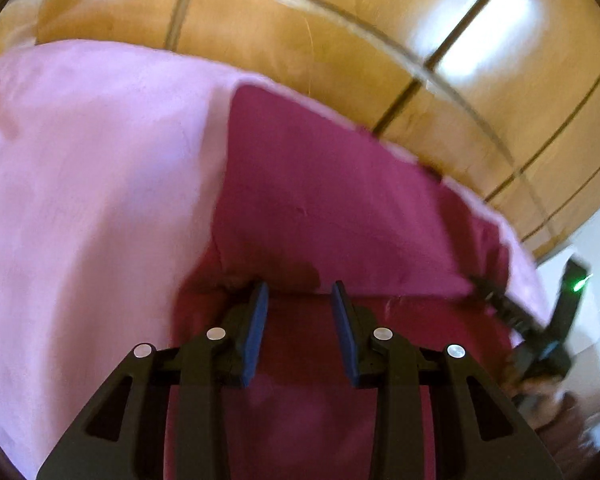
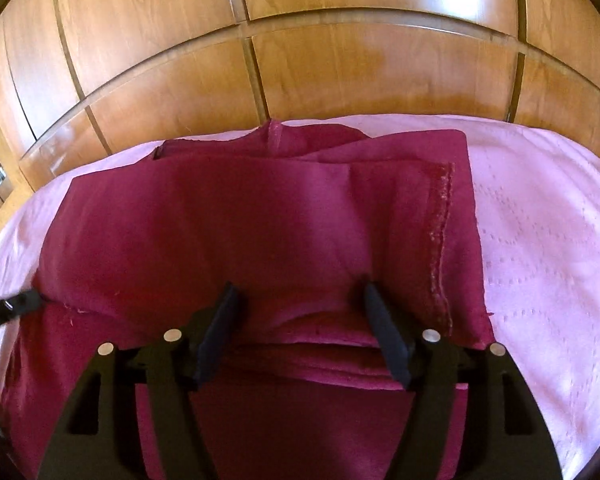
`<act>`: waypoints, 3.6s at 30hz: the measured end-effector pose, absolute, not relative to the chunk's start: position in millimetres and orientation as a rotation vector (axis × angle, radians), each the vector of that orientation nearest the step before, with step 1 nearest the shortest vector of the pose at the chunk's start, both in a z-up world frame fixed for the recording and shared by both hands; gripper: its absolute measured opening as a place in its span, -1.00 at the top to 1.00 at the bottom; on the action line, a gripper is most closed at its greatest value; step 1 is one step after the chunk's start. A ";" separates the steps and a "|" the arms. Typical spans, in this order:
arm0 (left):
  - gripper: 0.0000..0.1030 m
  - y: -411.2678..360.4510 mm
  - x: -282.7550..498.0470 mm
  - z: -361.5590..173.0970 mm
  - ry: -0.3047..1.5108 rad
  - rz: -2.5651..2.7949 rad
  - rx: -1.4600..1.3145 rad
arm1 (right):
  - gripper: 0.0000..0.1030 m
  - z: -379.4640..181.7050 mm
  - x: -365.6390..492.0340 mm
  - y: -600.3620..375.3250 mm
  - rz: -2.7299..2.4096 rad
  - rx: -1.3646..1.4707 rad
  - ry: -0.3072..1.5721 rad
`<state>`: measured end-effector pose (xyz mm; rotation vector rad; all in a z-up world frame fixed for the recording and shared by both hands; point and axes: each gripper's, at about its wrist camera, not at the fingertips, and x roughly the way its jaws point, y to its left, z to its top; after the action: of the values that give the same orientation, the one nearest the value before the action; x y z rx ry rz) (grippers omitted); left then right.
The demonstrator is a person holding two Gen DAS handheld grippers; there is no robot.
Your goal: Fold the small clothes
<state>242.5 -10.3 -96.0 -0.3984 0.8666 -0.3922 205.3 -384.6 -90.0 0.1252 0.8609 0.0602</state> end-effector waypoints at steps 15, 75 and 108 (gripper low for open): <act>-0.08 26.9 347.2 -97.4 0.913 -0.360 -0.633 | -0.44 -93.8 205.5 -384.0 0.070 0.121 0.854; -0.08 -29.3 111.4 -50.1 0.654 -0.154 -0.031 | -0.90 -76.9 184.9 -373.2 -0.047 0.043 0.911; -0.29 23.7 70.0 -96.4 0.787 -0.138 -0.082 | -0.90 -59.4 26.0 -423.4 0.037 0.137 1.022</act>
<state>70.0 23.7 -96.4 -0.0820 0.7870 -0.1379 26.0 -423.4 -59.4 0.1374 1.0221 0.0373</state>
